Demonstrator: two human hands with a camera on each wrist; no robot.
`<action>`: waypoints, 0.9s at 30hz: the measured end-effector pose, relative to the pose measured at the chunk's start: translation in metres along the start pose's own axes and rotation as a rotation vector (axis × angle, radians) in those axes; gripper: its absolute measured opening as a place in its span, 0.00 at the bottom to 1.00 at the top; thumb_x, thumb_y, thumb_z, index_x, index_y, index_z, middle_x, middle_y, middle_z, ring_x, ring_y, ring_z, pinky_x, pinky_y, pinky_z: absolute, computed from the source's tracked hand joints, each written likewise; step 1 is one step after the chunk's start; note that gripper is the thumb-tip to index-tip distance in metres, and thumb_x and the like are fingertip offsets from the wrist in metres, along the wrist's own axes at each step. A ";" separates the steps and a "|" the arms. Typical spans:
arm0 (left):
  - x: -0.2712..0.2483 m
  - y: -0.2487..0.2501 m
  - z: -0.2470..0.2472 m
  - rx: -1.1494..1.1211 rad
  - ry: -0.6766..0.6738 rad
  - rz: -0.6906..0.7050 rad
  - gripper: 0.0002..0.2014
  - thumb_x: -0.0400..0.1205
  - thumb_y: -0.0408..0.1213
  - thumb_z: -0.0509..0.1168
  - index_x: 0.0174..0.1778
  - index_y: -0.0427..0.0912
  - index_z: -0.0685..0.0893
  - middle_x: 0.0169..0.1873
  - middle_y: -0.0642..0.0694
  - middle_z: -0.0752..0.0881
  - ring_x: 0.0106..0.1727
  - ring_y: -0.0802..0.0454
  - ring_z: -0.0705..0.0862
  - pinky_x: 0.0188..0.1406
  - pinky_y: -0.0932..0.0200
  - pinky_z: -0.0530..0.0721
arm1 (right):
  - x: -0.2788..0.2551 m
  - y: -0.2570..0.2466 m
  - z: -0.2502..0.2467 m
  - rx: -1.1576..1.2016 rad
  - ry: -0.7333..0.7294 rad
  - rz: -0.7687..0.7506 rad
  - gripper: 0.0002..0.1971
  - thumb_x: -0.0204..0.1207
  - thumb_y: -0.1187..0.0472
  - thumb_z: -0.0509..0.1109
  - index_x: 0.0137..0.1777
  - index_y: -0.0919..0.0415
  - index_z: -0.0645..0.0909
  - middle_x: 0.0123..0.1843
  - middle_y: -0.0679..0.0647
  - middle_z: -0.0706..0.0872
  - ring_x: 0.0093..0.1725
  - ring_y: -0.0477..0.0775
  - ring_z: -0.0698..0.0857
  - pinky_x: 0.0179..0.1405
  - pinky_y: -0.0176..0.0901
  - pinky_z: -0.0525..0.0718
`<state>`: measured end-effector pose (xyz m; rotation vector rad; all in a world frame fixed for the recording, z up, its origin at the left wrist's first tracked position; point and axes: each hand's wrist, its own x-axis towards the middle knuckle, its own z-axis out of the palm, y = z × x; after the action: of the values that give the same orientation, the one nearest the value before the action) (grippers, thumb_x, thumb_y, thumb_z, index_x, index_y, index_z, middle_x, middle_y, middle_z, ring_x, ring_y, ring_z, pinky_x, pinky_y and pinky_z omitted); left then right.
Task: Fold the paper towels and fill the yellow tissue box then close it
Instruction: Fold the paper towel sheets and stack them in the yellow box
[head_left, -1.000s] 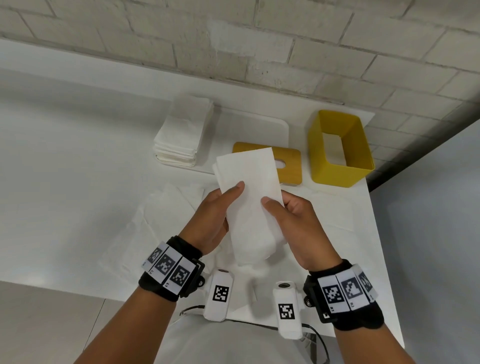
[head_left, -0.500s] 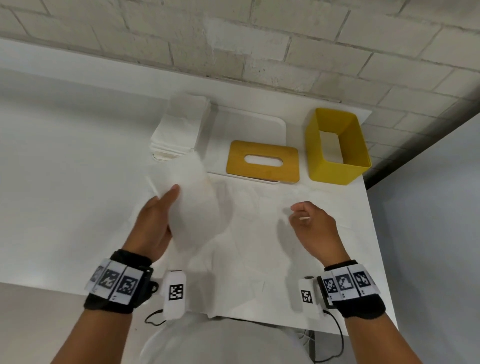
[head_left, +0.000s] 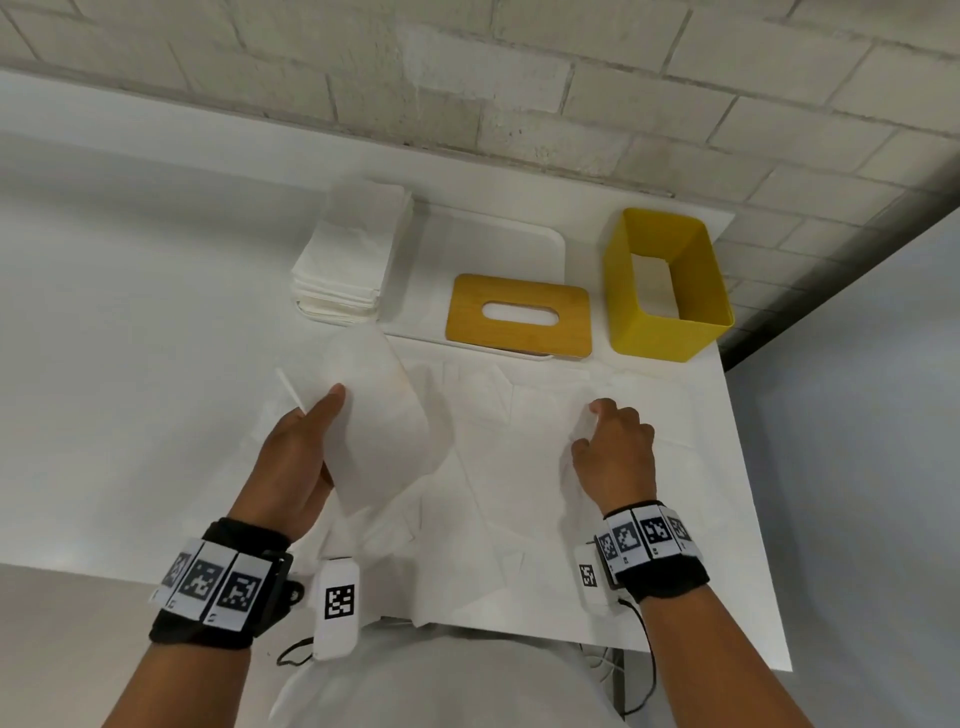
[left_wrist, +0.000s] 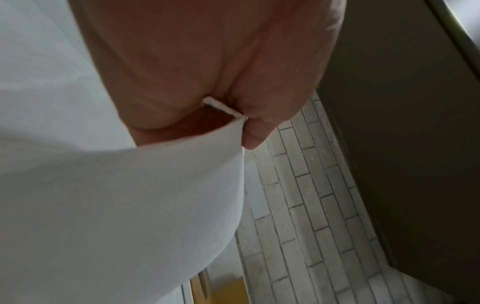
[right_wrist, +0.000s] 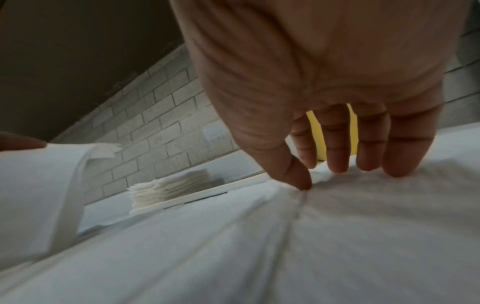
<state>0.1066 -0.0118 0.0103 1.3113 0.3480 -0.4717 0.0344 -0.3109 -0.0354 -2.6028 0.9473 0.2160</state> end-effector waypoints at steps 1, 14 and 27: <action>-0.001 -0.001 0.003 0.007 -0.013 -0.003 0.15 0.91 0.44 0.61 0.64 0.41 0.87 0.56 0.43 0.94 0.58 0.46 0.91 0.59 0.45 0.85 | 0.001 0.001 0.000 0.001 0.022 0.001 0.22 0.81 0.63 0.67 0.75 0.59 0.73 0.68 0.63 0.78 0.68 0.67 0.75 0.60 0.55 0.80; -0.004 -0.004 0.023 0.059 -0.051 -0.021 0.13 0.90 0.44 0.62 0.63 0.42 0.87 0.54 0.44 0.94 0.55 0.48 0.92 0.53 0.50 0.86 | 0.014 0.027 -0.019 -0.034 -0.027 0.201 0.40 0.75 0.37 0.73 0.80 0.55 0.64 0.75 0.62 0.73 0.75 0.68 0.72 0.70 0.63 0.72; 0.002 -0.008 0.035 0.111 -0.101 -0.047 0.16 0.89 0.46 0.62 0.66 0.40 0.87 0.56 0.41 0.93 0.59 0.42 0.91 0.56 0.47 0.86 | 0.011 0.019 -0.028 0.254 0.003 0.048 0.12 0.80 0.57 0.72 0.61 0.57 0.78 0.53 0.55 0.86 0.57 0.62 0.85 0.47 0.45 0.79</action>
<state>0.1041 -0.0478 0.0107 1.3834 0.2715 -0.6016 0.0314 -0.3422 -0.0175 -2.3513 0.9706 0.0963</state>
